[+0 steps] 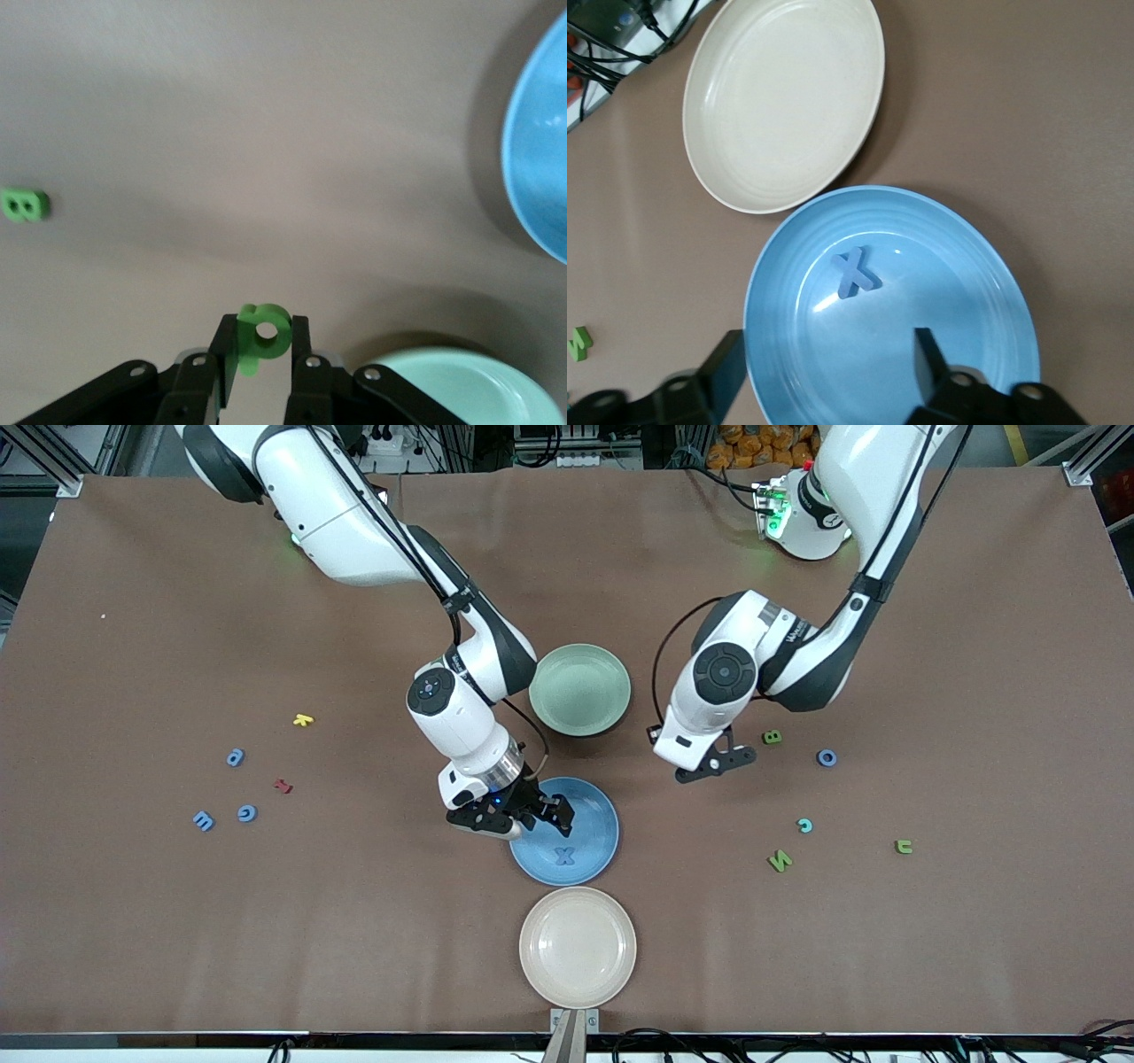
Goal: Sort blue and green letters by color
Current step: 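Place the green p on the green plate while the right gripper drops blue letter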
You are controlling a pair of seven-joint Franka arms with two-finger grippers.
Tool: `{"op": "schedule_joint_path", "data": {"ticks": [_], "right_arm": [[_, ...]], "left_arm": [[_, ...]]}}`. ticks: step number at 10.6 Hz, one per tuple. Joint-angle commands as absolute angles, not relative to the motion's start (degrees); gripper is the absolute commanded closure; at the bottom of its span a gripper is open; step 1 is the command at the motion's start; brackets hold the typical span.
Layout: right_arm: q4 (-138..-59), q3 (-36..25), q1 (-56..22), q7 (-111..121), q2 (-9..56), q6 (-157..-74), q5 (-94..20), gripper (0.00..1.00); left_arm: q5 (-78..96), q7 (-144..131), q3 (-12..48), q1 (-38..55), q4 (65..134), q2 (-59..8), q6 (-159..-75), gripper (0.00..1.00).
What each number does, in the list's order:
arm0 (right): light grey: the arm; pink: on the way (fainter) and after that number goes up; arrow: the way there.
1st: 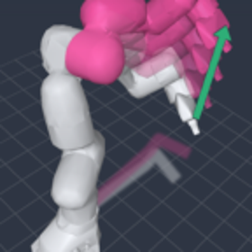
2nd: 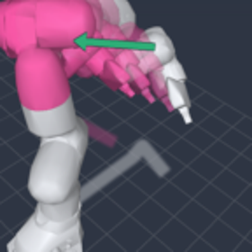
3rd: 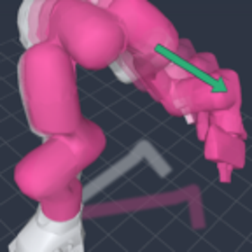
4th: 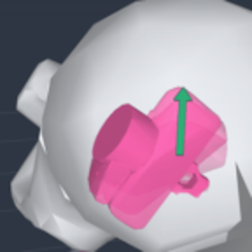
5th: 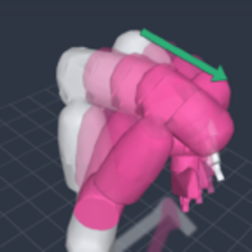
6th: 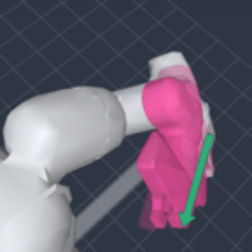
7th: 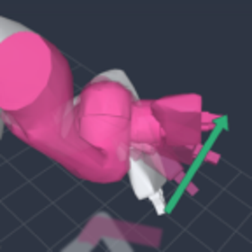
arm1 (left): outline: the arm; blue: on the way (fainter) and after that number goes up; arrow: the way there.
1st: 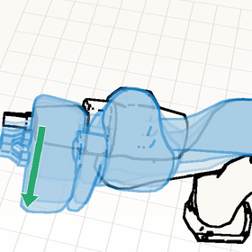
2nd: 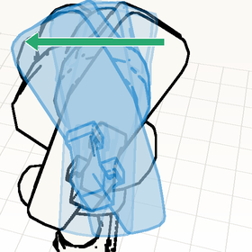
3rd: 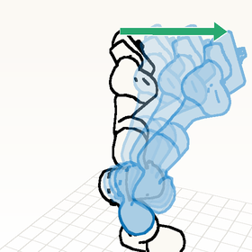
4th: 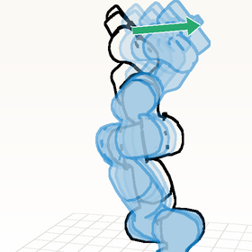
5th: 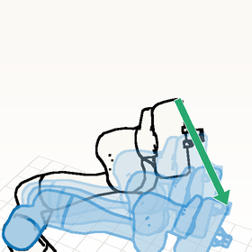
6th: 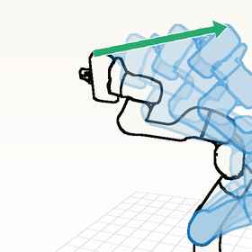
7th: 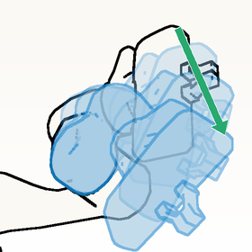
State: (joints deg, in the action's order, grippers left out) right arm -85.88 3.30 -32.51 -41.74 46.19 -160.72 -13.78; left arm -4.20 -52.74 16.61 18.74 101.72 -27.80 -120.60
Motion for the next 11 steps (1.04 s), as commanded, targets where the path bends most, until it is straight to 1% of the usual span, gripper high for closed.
{"op": "schedule_joint_path", "data": {"ticks": [1,3,4,6,7,9,10,11], "right_arm": [[-86.3,3.3,-30.4,-40.4,43.3,-153.4,-14.5,0.00],[-85.9,2.2,-28.1,-40.2,43.4,-152.8,-14.2,0.00],[-86.0,2.2,-26.2,-38.2,43.3,-152.4,-14.2,0.00],[-86.3,2.0,-22.1,-33.5,43.3,-149.1,-14.2,0.00],[-86.2,0.1,-21.5,-31.1,43.1,-147.0,-14.2,0.00],[-86.9,-0.7,-17.9,-24.4,40.3,-141.2,-14.2,0.00],[-88.5,-0.7,-15.5,-20.3,38.8,-137.6,-14.2,0.00],[-91.9,-0.7,-13.3,-16.1,36.1,-136.9,-14.1,0.00]], "left_arm": [[-0.3,-62.8,22.3,18.8,100.4,-27.9,-119.3,1.00],[0.1,-67.4,26.2,19.2,100.4,-28.6,-119.3,1.00],[0.1,-69.5,26.5,20.6,100.3,-29.0,-119.8,1.00],[-0.2,-75.3,26.3,26.7,100.3,-29.8,-121.1,1.00],[-0.4,-78.4,26.3,27.7,100.3,-29.8,-121.7,1.00],[-0.6,-80.2,26.3,28.9,100.4,-30.5,-121.7,1.00],[-1.1,-80.2,26.2,29.4,100.4,-31.4,-121.8,1.00],[-3.1,-80.2,26.1,29.4,100.3,-32.8,-123.2,1.00]]}}
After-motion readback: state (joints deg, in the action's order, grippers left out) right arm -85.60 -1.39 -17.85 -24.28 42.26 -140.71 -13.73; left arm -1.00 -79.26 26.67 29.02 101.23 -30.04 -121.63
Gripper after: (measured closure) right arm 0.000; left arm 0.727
